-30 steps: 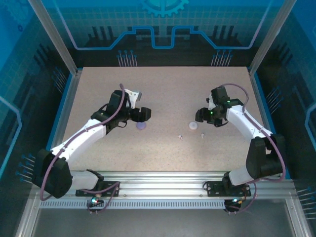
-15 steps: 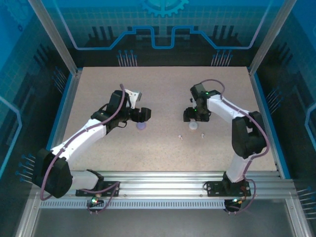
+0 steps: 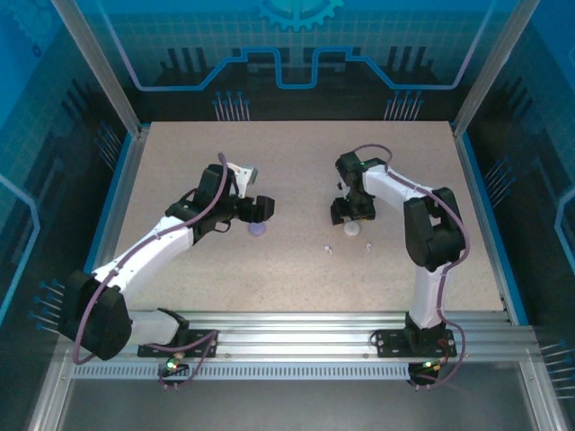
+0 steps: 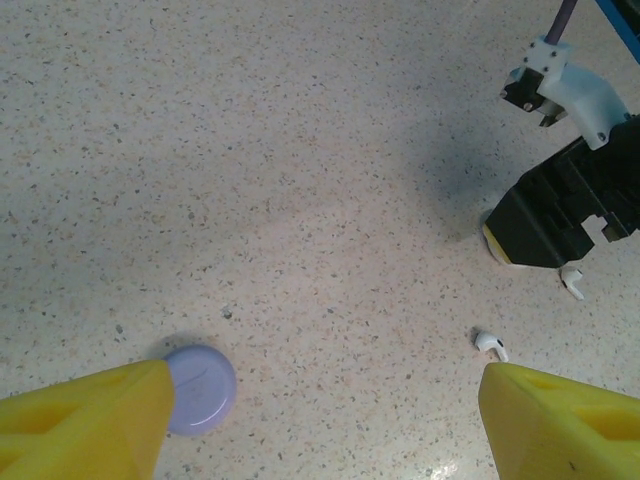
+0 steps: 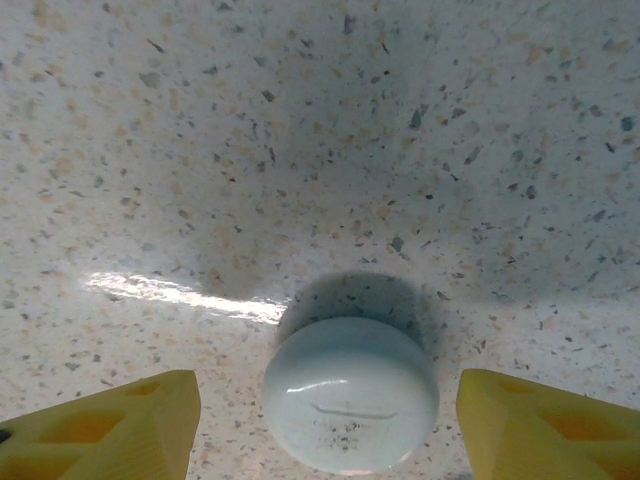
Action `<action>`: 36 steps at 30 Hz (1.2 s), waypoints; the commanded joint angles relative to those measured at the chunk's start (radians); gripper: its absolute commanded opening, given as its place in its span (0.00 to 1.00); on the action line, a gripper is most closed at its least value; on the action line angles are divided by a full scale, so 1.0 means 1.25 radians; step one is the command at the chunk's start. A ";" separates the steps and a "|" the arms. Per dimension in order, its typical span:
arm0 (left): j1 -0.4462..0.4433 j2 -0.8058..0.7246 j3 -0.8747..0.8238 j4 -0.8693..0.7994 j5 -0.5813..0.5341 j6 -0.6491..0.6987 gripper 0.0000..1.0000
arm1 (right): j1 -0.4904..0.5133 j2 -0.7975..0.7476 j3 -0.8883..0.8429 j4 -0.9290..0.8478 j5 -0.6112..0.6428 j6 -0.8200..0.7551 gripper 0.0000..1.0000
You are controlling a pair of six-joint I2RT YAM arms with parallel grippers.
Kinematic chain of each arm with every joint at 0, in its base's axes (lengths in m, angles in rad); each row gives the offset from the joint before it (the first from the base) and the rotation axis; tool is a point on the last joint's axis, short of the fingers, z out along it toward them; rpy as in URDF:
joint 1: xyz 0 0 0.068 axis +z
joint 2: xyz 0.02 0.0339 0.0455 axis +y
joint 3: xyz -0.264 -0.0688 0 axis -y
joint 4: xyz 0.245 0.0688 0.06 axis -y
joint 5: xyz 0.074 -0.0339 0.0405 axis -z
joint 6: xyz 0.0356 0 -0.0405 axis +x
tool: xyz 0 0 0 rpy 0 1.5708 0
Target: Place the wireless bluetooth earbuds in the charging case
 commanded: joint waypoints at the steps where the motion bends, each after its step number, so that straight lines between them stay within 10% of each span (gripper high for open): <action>1: -0.006 -0.014 0.010 -0.019 -0.008 0.018 0.82 | 0.000 0.029 0.027 -0.046 0.002 -0.011 0.68; 36: -0.007 -0.026 -0.008 -0.002 0.058 0.040 0.81 | -0.017 -0.006 0.007 -0.010 -0.064 -0.018 0.44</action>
